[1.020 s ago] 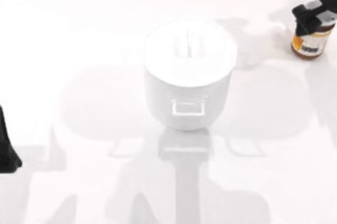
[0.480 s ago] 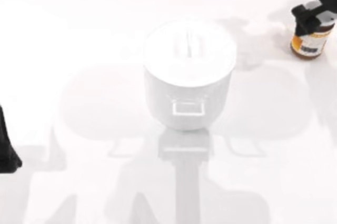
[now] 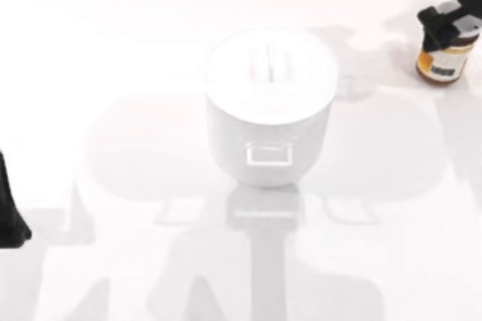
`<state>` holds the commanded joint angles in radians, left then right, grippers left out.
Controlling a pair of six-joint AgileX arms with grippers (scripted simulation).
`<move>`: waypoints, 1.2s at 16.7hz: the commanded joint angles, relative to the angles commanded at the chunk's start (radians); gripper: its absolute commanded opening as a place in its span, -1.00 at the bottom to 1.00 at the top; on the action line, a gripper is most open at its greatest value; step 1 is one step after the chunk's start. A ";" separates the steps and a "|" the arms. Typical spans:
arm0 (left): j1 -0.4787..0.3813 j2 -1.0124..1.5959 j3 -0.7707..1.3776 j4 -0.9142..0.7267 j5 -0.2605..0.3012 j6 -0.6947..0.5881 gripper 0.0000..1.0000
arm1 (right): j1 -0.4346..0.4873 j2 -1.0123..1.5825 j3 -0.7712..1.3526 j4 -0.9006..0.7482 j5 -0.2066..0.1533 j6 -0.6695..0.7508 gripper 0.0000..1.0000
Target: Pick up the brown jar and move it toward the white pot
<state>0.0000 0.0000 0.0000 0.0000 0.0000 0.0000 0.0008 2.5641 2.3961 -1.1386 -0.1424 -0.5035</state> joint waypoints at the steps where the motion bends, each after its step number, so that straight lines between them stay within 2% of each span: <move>1: 0.000 0.000 0.000 0.000 0.000 0.000 1.00 | 0.001 -0.024 -0.024 -0.001 0.000 0.000 -1.00; 10: 0.000 0.000 0.000 0.000 0.000 0.000 1.00 | 0.013 -0.472 -0.442 -0.025 -0.004 0.003 -1.00; 17: 0.000 0.000 0.000 0.000 0.000 0.000 1.00 | 0.010 -0.501 -0.471 -0.028 -0.004 0.007 -1.00; 20: 0.000 0.000 0.000 0.000 0.000 0.000 1.00 | 0.041 -0.510 -0.505 -0.003 0.018 0.073 -1.00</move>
<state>0.0000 0.0000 0.0000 0.0000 0.0000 0.0000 0.0422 2.0538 1.8906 -1.1419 -0.1247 -0.4309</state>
